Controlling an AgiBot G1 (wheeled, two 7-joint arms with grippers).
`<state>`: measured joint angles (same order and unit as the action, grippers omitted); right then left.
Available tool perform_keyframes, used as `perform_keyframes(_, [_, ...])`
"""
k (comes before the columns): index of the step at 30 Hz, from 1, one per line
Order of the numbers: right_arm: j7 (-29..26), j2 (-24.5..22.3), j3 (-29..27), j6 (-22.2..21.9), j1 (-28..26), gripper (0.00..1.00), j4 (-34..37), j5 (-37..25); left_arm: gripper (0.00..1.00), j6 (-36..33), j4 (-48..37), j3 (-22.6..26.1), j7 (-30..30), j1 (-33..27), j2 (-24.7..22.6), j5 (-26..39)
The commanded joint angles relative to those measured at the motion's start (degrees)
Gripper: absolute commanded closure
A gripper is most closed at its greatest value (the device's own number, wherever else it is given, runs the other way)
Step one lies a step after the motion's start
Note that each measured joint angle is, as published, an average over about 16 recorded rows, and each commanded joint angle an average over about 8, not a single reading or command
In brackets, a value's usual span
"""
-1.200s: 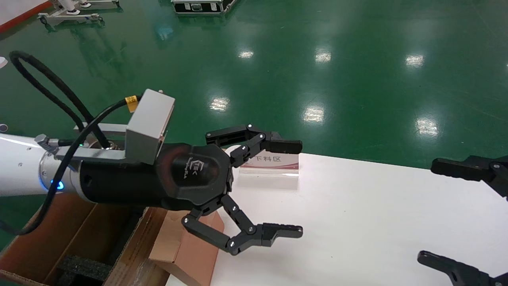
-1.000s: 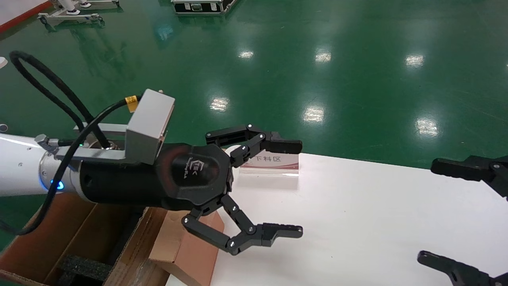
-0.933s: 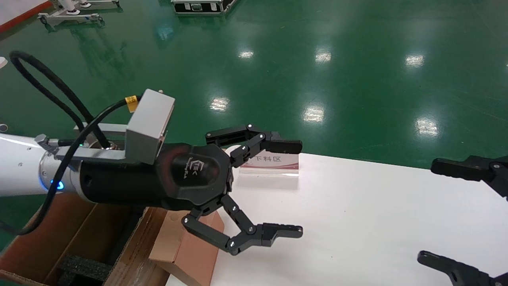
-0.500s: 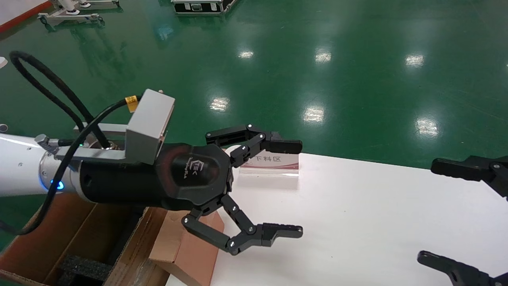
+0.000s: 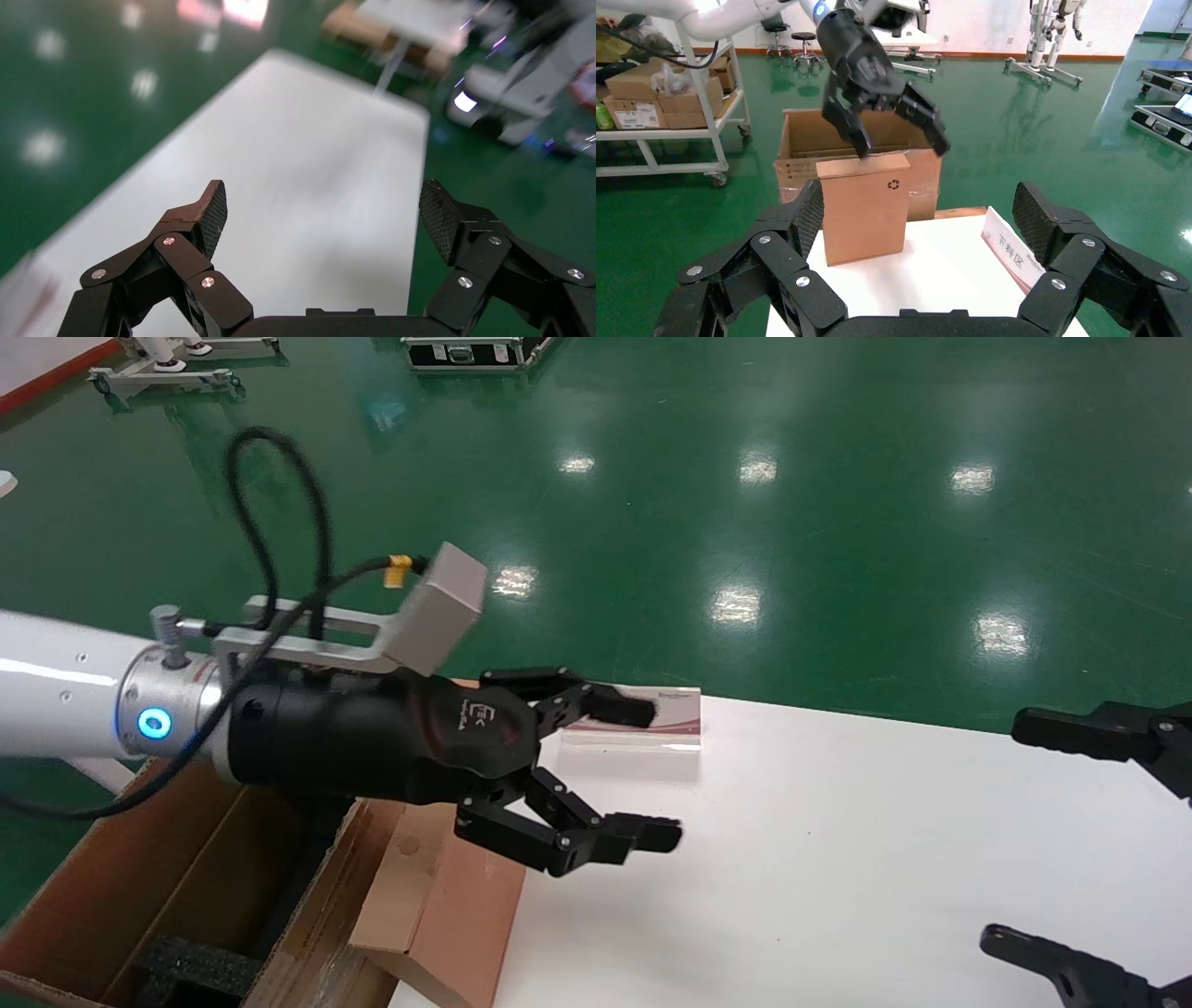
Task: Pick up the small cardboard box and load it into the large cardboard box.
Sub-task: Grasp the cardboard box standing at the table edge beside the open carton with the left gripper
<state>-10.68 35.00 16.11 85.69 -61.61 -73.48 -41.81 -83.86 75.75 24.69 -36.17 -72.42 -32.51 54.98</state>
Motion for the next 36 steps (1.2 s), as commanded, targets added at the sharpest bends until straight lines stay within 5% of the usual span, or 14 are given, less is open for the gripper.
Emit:
perform_keyframes(1, [0.00, 0.00, 0.01, 0.00, 0.00, 0.00, 0.00, 0.01, 0.00, -0.35, 0.64, 1.82, -4.73, -2.48, 0.36, 2.97])
perform_keyframes(18, [0.04, -0.03, 0.08, -0.03, -0.02, 0.00, 0.00, 0.06, 0.00, -6.53, 0.86, 16.85, -40.49, -21.58, -4.08, 18.96])
perform_keyframes(36, [0.08, -0.06, 0.16, -0.07, -0.04, 0.00, 0.01, 0.11, 0.00, -7.25, 1.76, 51.04, -63.57, -47.34, -11.81, 27.40])
